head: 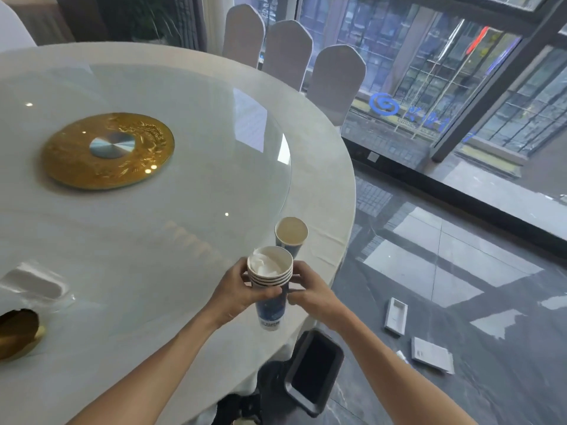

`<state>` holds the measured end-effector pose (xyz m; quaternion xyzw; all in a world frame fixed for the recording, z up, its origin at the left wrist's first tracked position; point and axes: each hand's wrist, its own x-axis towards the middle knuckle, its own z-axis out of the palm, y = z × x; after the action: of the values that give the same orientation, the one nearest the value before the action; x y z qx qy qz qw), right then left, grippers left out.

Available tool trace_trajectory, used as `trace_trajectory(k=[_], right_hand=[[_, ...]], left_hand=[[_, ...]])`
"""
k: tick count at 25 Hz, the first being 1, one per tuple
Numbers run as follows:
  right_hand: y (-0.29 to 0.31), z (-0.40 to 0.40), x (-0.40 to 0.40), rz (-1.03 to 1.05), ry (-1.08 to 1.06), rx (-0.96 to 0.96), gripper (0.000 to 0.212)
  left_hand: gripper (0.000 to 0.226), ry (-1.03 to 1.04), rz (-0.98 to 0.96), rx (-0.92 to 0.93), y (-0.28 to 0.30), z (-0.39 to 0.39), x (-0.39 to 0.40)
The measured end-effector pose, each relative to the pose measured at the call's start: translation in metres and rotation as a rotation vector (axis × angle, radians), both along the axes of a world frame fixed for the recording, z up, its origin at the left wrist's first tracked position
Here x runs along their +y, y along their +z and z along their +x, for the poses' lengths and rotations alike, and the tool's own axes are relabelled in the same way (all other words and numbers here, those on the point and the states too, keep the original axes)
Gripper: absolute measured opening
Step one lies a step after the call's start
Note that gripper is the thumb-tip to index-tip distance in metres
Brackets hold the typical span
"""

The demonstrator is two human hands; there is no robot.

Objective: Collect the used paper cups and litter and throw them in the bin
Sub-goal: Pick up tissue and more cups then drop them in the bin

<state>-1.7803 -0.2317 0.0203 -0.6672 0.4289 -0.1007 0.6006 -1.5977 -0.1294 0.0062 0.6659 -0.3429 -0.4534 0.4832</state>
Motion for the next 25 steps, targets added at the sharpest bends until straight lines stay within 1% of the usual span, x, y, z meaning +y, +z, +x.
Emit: trace_trajectory(k=[2, 3, 4, 5, 6, 7, 10, 12, 15, 18, 22, 25], right_hand=[[-0.003, 0.017, -0.029, -0.105, -0.178, 0.025, 0.06], [-0.005, 0.022, -0.04, -0.174, -0.272, 0.05, 0.068], [-0.01, 0.032, -0.056, -0.216, -0.322, 0.113, 0.084], [-0.015, 0.041, -0.067, -0.208, -0.333, 0.173, 0.1], [-0.021, 0.048, -0.076, -0.189, -0.315, 0.206, 0.11], [-0.029, 0.052, -0.084, -0.175, -0.297, 0.212, 0.109], [-0.04, 0.063, -0.102, -0.149, -0.274, 0.13, 0.069], [-0.042, 0.063, -0.106, -0.13, -0.267, 0.079, 0.059], [-0.041, 0.046, -0.106, -0.138, -0.262, 0.046, 0.06], [-0.045, 0.015, -0.104, -0.176, -0.266, 0.083, 0.067], [-0.034, -0.026, -0.106, -0.179, -0.265, 0.113, 0.072], [-0.023, -0.054, -0.107, -0.171, -0.322, 0.08, 0.069]], left_hand=[[0.079, 0.053, -0.004, 0.012, -0.007, 0.016, -0.019], [0.079, 0.077, -0.008, 0.021, -0.008, 0.023, -0.025], [0.079, 0.102, -0.005, 0.03, -0.009, 0.033, -0.033], [0.08, 0.129, -0.004, 0.034, -0.011, 0.04, -0.036], [0.08, 0.159, -0.008, 0.042, -0.011, 0.047, -0.04], [0.081, 0.187, -0.015, 0.049, -0.012, 0.053, -0.042], [0.084, 0.243, -0.054, 0.039, -0.003, 0.069, -0.055], [0.084, 0.286, -0.101, 0.036, 0.01, 0.073, -0.066], [0.079, 0.376, -0.17, 0.027, 0.034, 0.073, -0.094], [0.079, 0.367, -0.225, 0.046, 0.054, 0.065, -0.131], [0.082, 0.185, -0.251, 0.126, 0.062, 0.023, -0.174], [0.082, 0.029, -0.2, 0.129, 0.051, -0.02, -0.193]])
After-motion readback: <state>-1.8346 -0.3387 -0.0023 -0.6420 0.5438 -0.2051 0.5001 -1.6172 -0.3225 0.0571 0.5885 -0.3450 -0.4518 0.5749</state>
